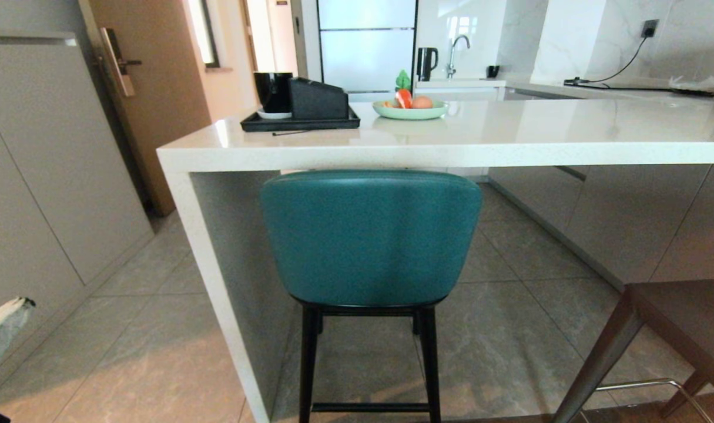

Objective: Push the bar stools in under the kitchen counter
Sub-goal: Push the gray chair back under the dining table

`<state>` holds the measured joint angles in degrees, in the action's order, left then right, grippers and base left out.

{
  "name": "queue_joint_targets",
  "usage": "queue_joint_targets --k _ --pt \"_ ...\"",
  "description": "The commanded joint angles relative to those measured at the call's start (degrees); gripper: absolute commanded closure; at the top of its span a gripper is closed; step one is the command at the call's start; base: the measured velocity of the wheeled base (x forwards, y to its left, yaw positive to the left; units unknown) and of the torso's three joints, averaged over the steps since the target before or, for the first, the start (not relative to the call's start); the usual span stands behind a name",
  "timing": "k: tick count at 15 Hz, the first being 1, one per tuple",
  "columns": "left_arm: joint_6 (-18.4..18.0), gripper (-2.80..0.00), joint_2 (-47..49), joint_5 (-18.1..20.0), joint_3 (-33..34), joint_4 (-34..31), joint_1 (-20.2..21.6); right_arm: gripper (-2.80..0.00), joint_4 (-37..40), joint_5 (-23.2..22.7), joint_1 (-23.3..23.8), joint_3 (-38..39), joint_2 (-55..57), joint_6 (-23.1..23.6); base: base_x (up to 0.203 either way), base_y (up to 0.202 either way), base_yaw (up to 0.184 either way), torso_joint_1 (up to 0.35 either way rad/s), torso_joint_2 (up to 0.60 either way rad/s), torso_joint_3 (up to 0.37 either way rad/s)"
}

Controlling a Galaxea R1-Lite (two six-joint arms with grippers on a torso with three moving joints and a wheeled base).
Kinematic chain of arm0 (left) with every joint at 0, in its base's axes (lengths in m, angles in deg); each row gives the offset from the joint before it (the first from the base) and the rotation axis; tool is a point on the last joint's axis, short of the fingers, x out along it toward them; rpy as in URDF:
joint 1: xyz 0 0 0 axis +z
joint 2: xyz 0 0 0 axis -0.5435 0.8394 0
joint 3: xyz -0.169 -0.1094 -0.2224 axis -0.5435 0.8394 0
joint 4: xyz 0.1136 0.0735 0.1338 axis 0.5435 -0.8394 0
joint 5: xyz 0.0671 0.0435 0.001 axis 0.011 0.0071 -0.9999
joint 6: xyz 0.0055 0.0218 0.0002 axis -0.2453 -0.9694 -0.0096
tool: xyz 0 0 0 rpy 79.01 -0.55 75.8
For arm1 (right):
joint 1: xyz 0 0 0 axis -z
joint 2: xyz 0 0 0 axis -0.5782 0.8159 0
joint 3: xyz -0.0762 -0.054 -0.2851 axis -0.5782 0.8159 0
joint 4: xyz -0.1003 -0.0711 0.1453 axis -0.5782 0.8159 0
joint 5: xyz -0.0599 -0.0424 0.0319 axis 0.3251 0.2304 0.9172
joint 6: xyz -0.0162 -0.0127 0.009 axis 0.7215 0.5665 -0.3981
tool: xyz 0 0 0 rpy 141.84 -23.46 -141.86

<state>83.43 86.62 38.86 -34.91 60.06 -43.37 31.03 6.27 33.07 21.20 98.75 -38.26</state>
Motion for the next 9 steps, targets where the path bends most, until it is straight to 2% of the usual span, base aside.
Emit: queue_joint_targets --k 1,3,6,8,9 --pt "0.0 0.00 -9.6 0.5 1.6 -0.8 2.7 0.00 8.0 -3.0 2.3 -0.4 -12.3 0.3 0.000 0.000 0.000 0.000 0.00 0.000" --pt "-0.1 0.00 -15.4 2.6 1.1 -4.8 4.7 0.00 11.0 -8.3 2.1 -2.8 -14.9 -0.6 0.000 0.000 0.000 0.000 0.00 0.000" --pt "-0.2 0.00 -27.6 9.5 -0.1 -17.8 8.4 0.00 11.4 -11.0 -0.4 -7.3 -12.6 -5.8 0.000 0.000 0.000 0.000 0.00 0.000" --pt "-0.3 0.00 -36.6 15.1 -1.7 -29.7 9.8 0.00 11.4 -13.5 -0.6 -8.5 -12.7 -6.2 0.000 0.000 0.000 0.000 0.00 0.000" --pt "-0.4 0.00 -38.7 16.7 -2.7 -33.6 10.2 0.00 11.4 -14.2 -0.6 -9.8 -12.7 -7.1 0.000 0.000 0.000 0.000 0.00 0.000"
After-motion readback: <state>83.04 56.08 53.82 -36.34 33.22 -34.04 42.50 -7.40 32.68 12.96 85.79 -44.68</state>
